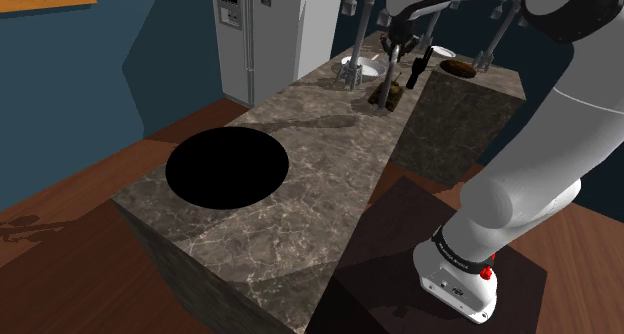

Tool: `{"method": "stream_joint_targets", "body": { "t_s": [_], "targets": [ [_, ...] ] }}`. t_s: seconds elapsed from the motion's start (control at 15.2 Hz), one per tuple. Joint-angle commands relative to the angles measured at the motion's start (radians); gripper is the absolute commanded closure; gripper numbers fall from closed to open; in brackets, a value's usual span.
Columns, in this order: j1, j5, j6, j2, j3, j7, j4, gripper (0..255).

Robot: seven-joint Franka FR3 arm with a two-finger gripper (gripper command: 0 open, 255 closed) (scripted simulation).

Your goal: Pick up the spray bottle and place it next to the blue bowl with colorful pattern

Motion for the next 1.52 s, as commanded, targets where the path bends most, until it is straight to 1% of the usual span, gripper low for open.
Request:
{"method": "stream_joint_targets", "body": {
  "t_s": [0.0, 0.73, 1.45],
  "targets": [
    [-0.001, 0.004, -0.021, -0.005, -0.001, -0.01, 0.018, 255],
    [0.002, 0.022, -0.159, -0.021, 0.003, -0.048, 0.144, 255],
    [0.003, 0.038, -0.304, -0.009, 0.005, -0.087, 0.306, 255]
  ]
}}
